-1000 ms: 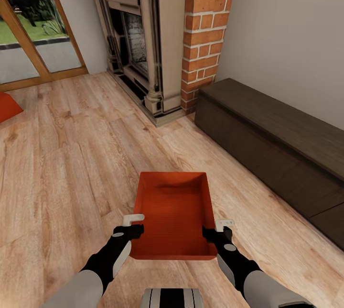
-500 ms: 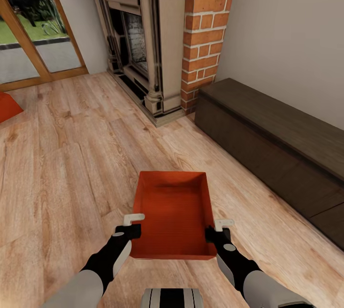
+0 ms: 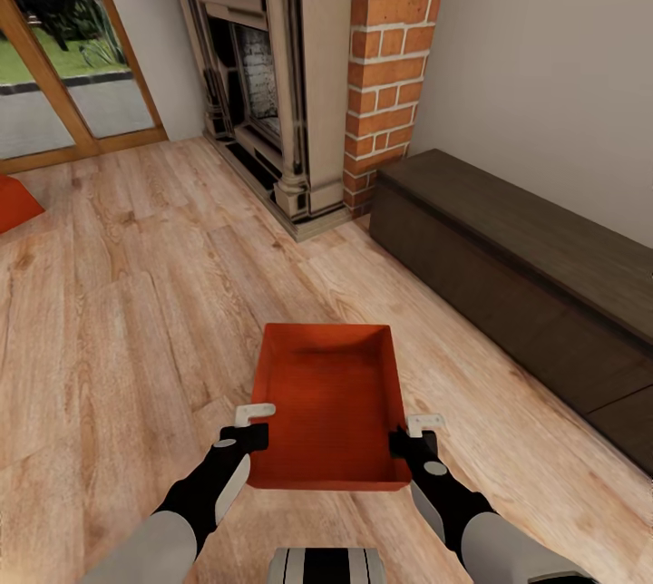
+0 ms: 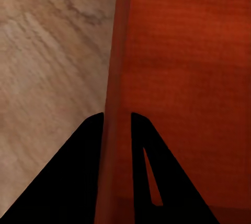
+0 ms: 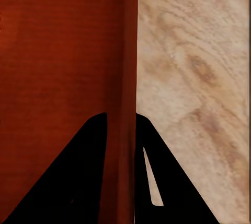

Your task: Move the two storage containers from the living room to the garage. In the garage, place one container on the floor and stack the other container on top of it (either order is fine).

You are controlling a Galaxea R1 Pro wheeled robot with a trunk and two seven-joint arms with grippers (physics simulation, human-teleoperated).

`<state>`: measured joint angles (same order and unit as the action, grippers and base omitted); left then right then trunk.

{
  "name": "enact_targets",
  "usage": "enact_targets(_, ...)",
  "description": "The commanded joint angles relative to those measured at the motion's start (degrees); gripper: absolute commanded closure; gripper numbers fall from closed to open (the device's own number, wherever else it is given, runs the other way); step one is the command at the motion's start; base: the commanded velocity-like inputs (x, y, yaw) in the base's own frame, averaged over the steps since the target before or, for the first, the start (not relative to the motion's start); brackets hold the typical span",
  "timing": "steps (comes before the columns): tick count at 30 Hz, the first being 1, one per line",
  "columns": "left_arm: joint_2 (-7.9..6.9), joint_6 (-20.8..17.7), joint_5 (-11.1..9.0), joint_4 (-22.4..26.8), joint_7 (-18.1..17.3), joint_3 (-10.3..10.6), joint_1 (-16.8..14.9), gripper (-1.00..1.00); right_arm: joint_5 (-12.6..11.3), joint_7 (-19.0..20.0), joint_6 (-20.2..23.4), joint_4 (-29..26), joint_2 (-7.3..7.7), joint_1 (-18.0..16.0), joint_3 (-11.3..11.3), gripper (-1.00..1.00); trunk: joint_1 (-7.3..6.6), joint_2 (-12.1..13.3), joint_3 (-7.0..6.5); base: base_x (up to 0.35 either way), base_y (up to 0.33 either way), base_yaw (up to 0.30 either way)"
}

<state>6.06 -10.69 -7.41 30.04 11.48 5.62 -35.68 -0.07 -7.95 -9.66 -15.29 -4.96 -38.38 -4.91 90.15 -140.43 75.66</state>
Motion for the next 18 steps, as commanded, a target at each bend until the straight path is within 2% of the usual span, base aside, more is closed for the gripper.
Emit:
enact_targets(1,-0.08,-0.43,0.00,0.12,0.65,0.23,-0.01,1.00,-0.20,-0.57,-0.17,-0.18,-0.02,-0.03,-0.36,1.00,-0.23,0.40,-0.15,0.000,0.000,0.000)
enact_targets(18,-0.09,-0.47,-0.15,0.02,0.65,-0.08,-0.01,1.00,-0.11,-0.50,0.08,-0.44,-0.05,-0.03,-0.67,1.00,-3.97,7.22,-3.20,0.000,0.000,0.000)
